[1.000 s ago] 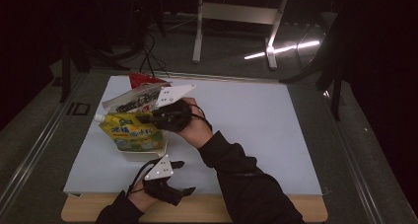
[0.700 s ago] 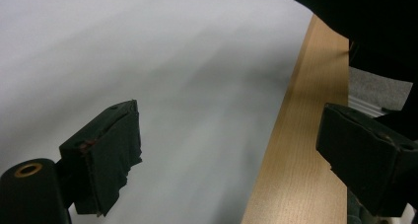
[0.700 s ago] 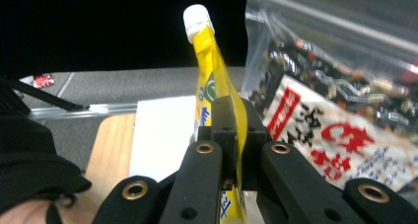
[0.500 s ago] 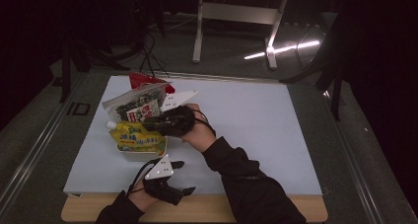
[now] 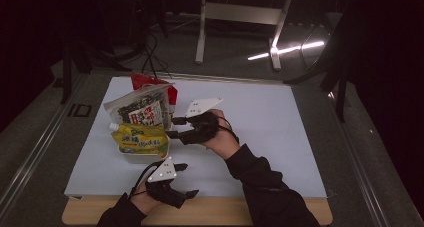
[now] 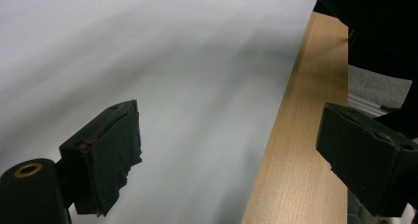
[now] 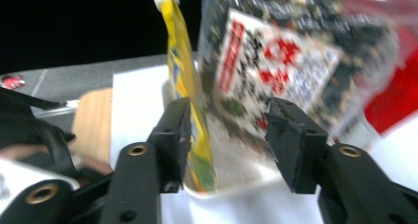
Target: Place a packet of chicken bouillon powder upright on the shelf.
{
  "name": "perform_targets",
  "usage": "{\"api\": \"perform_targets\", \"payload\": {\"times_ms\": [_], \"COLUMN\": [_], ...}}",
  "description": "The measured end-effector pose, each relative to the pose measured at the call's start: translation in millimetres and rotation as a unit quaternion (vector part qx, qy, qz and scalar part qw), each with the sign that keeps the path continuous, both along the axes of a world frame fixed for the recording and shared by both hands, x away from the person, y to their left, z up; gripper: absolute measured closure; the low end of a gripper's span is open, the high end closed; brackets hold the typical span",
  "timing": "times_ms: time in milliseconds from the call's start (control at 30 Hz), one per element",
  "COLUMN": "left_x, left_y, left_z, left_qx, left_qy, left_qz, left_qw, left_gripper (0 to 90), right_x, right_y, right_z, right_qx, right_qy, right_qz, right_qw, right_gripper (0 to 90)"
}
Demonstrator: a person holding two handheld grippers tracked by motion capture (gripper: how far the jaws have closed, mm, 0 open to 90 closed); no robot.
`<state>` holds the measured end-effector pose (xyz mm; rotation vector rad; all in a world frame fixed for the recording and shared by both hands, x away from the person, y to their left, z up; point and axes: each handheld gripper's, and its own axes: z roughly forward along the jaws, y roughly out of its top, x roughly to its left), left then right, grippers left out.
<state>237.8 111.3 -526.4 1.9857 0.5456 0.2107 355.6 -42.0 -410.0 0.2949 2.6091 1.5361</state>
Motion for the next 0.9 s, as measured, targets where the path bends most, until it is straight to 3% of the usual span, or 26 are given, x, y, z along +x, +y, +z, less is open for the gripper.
{"api": "perform_targets", "payload": {"times_ms": [67,567,900], "left_x": [-0.3,0.1,-0.3], "left_y": [0.1,-0.7,-0.5], "left_z": [-0.1,-1.0,-0.4], "left_qx": [0.000,0.001,0.001], "left_qy": [0.001,0.003,0.001], "left_qz": [0.000,0.001,0.001], "left_qw": [1.0000,1.0000,1.0000], "left_gripper": [10.8,10.9,10.8], "right_x": [-0.4,2.3,-8.2], "right_y": [-7.7,-65.1,-81.1], "right_z": [-6.3,-52.6,-75.4], "right_qx": [-0.001,0.009,0.019], "right_qy": [-0.003,0.035,0.045], "right_qz": [-0.009,-0.069,-0.058], "right_qw": [1.0000,0.9970,0.9971], "right_gripper": [46.7,30.2,15.2]}}
